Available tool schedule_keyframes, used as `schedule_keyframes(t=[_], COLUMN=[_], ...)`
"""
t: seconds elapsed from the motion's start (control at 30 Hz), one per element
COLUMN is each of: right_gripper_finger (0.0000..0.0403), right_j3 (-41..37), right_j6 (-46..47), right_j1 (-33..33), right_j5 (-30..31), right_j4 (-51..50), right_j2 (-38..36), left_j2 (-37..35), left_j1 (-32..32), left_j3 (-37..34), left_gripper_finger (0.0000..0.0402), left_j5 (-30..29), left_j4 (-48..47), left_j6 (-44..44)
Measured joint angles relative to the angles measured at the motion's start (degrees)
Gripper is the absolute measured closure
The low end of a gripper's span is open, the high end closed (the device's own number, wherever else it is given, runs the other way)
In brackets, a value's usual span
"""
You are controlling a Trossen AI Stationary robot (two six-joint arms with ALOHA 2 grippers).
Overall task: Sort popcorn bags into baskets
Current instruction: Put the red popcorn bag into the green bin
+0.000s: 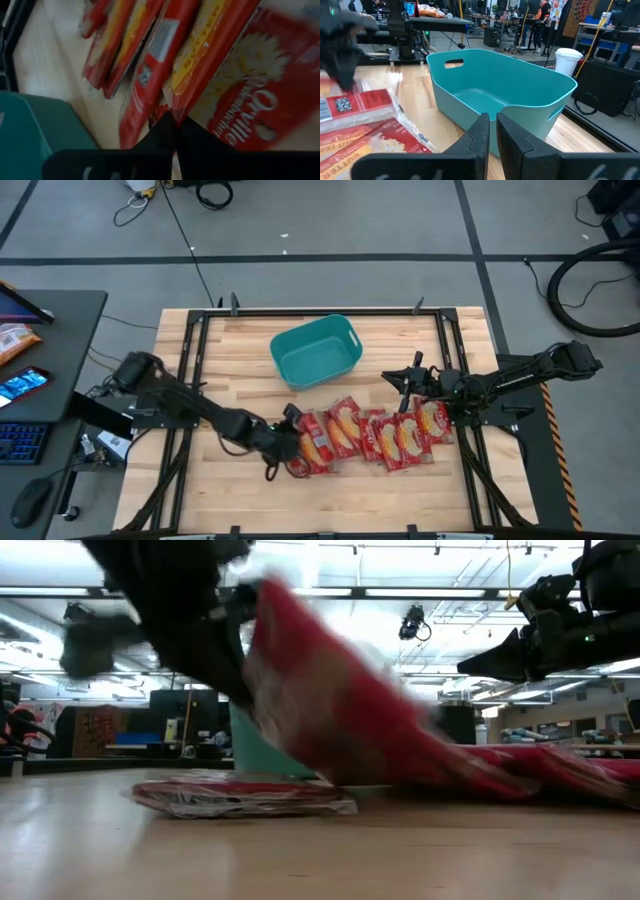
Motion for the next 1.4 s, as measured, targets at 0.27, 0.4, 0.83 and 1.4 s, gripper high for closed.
schedule_keyframes(t=[0.27,0.4,0.83,1.4], right_gripper_finger=[0.0364,0.0364,0.0364,0.0364], right_j3=[0.00,0.00,0.00,0.00], right_j6=[-0.02,0.00,0.00,0.00], right_j1=[0.01,0.02,0.01,0.00], right_j5=[-0.01,-0.02,-0.01,0.00], right_j4=[0.00,0.00,0.00,0.00], right_j2=[0.01,0.00,0.01,0.00], left_j2=[-12.94,-17.70,-13.86,6.42], left_j1=[5.33,8.31,23.66,32.76], left_j3=[0.00,0.06,5.55,18.71], left_gripper_finger=[0.0393,0.0393,0.0394,0.0394], left_j5=[3.84,6.35,3.86,-5.74], left_j4=[-7.68,-7.03,-7.27,-25.83], left_j6=[-9.20,-15.53,-34.07,-41.84])
